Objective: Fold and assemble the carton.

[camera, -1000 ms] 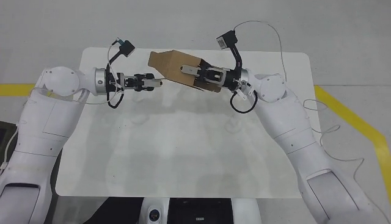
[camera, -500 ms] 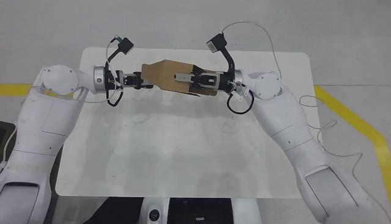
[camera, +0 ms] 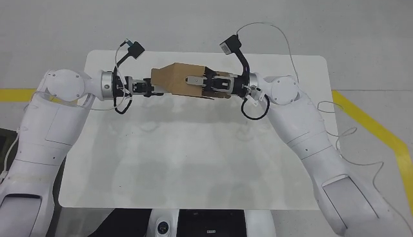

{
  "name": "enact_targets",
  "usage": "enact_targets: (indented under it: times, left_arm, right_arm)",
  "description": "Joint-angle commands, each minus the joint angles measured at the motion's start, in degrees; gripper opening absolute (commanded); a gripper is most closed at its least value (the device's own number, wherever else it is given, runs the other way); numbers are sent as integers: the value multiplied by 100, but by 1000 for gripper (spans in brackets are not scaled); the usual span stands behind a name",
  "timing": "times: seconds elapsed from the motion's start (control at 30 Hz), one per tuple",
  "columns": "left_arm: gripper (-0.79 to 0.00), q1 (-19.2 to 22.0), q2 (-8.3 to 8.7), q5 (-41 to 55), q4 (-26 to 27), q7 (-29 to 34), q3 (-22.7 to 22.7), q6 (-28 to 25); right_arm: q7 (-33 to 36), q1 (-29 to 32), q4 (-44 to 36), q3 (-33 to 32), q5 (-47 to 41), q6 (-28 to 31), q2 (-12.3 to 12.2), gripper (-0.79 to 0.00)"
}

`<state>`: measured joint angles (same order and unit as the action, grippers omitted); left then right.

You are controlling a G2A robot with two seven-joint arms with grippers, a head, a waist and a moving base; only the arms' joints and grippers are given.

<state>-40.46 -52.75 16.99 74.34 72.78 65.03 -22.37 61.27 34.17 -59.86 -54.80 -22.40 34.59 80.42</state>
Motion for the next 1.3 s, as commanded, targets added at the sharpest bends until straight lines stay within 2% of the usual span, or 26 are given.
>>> enact_targets:
  times: [0.0, 0.37, 0.73, 1.03, 1.27]
  left_arm:
    - [0, 1, 6, 10, -35, -43, 31, 8]
    - [0, 7, 46, 64, -285, -196, 223, 26]
    - [0, -54, 81, 177, -59, -239, 364, -1]
    - [0, -105, 102, -329, 16, -503, 339, 18]
    - [0, -48, 83, -437, -191, -542, 234, 53]
  right_arm:
    - [-9, -5, 18, -18, 80, -25, -12, -785]
    - [-228, 26, 45, -130, 620, -218, -90, -785]
    - [-427, 45, -61, -55, 1087, -589, -114, -785]
    - [-346, 50, -253, 20, 962, -493, -95, -785]
    - [-269, 51, -300, 25, 812, -455, -92, -785]
